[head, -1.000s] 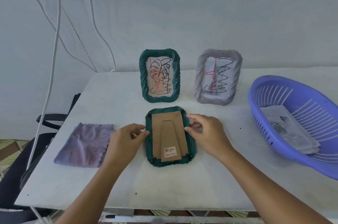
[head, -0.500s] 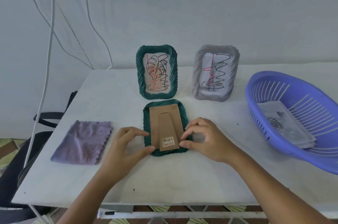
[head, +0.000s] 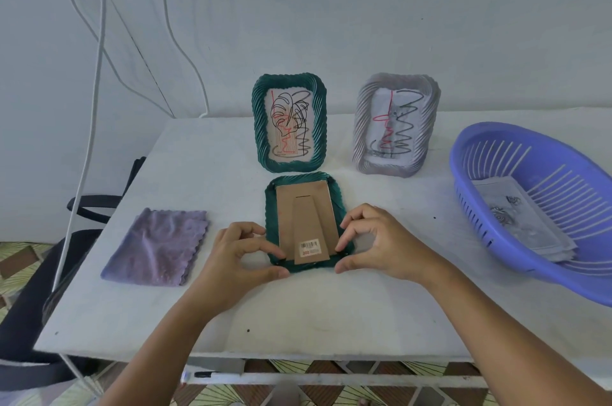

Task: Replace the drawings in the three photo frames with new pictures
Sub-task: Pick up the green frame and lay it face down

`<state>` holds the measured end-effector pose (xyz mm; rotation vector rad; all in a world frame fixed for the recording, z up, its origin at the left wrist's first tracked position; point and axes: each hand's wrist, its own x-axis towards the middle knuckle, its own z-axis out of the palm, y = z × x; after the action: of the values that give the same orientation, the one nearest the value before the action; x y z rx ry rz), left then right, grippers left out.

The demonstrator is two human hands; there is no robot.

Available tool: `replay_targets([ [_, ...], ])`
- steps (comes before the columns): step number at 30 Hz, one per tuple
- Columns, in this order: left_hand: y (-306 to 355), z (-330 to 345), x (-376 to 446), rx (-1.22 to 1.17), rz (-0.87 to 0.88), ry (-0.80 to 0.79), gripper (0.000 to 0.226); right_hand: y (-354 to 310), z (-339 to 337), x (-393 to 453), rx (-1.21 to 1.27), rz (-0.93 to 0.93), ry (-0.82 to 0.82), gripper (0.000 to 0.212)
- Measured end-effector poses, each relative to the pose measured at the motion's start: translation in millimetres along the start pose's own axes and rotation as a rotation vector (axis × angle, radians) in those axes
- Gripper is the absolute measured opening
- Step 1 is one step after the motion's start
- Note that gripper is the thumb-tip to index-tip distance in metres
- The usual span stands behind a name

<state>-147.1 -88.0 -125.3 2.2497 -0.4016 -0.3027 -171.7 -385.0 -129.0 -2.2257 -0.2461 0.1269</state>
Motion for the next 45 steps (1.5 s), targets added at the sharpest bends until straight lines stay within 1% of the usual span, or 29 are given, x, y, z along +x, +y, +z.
replay_targets([
  [8, 6, -5, 1, 0.049, -0.008, -0.115, 0.023, 0, 0, 2, 0.022, 0.012, -0.008, 0.030],
  [11, 6, -4, 3, 0.060, -0.013, -0.115, 0.018, 0, 0, 1, 0.018, 0.008, -0.012, 0.030],
  [16, 5, -3, 2, 0.051, -0.014, -0.100, 0.016, -1, -1, 2, 0.017, 0.008, -0.031, 0.029],
  [22, 5, -3, 2, 0.037, -0.029, -0.092, 0.018, -3, -4, 4, 0.006, -0.006, -0.076, 0.025],
  [26, 5, -3, 3, 0.031, -0.032, -0.083, 0.018, -4, -5, 4, -0.021, 0.019, -0.130, 0.022],
  [31, 7, -3, 2, 0.024, -0.029, -0.103, 0.019, -6, -5, 3, -0.040, 0.033, -0.135, 0.022],
  [33, 11, -10, 3, -0.020, -0.052, -0.154, 0.023, -10, -7, 3, 0.014, 0.060, -0.135, 0.023],
  [34, 13, -15, 4, -0.073, -0.075, -0.171, 0.024, -12, -10, 2, 0.085, 0.077, -0.118, 0.023],
  [35, 14, -20, 6, -0.128, -0.093, -0.162, 0.026, -15, -11, 3, 0.175, 0.096, -0.088, 0.020],
  [36, 14, -23, 11, -0.159, -0.095, -0.117, 0.027, -17, -12, 5, 0.243, 0.114, -0.047, 0.017],
  [37, 14, -25, 18, -0.147, -0.084, -0.037, 0.028, -19, -12, 8, 0.259, 0.124, 0.012, 0.015],
  [39, 10, -24, 36, -0.052, -0.067, 0.136, 0.033, -22, -8, 17, 0.176, 0.118, 0.137, 0.014],
  [41, 7, -18, 55, 0.014, -0.101, 0.249, 0.037, -30, -2, 28, 0.076, 0.097, 0.219, 0.018],
  [43, 1, -11, 68, 0.047, -0.114, 0.301, 0.039, -40, 7, 40, -0.015, 0.104, 0.218, 0.028],
  [45, -4, -4, 73, 0.114, -0.092, 0.339, 0.039, -48, 14, 49, -0.130, 0.145, 0.162, 0.042],
])
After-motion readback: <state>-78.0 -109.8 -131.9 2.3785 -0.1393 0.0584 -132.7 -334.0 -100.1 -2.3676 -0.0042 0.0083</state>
